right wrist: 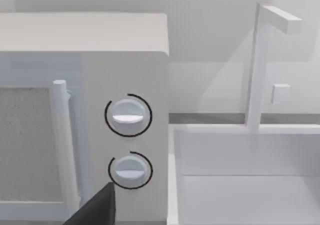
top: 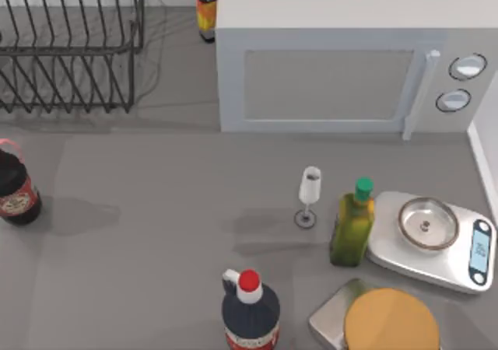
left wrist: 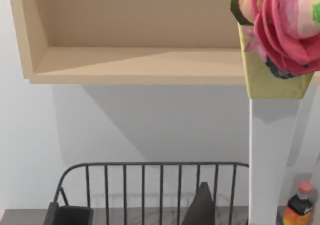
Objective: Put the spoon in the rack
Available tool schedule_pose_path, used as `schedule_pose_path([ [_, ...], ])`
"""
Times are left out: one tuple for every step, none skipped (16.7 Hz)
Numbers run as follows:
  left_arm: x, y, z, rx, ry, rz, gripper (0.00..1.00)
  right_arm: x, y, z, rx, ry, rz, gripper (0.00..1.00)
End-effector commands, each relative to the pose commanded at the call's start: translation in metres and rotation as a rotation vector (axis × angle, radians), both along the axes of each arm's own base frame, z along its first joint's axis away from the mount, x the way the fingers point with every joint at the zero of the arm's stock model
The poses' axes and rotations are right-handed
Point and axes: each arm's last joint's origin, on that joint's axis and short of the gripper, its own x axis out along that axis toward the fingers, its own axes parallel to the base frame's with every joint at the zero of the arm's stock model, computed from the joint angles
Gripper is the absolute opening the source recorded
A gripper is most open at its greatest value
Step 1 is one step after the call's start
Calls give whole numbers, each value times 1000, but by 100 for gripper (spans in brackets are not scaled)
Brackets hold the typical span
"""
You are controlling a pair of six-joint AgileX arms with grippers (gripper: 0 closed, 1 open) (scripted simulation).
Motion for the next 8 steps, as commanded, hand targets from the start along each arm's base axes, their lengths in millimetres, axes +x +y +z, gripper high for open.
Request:
schedule_pose_path([
  [-7,4,4,9,-51,19,0,0,0,0,0,0,0,100],
  [-12,7,8,16,-90,34,0,0,0,0,0,0,0,100],
  [-16,9,10,21,-113,43,0,0,0,0,0,0,0,100],
  [-17,10,10,23,-121,46,0,0,0,0,0,0,0,100],
  [-17,10,10,23,-121,46,0,0,0,0,0,0,0,100],
  [-17,10,10,23,-121,46,0,0,0,0,0,0,0,100],
  [-17,10,10,23,-121,46,0,0,0,0,0,0,0,100],
  [-17,9,11,24,-121,45,0,0,0,0,0,0,0,100],
])
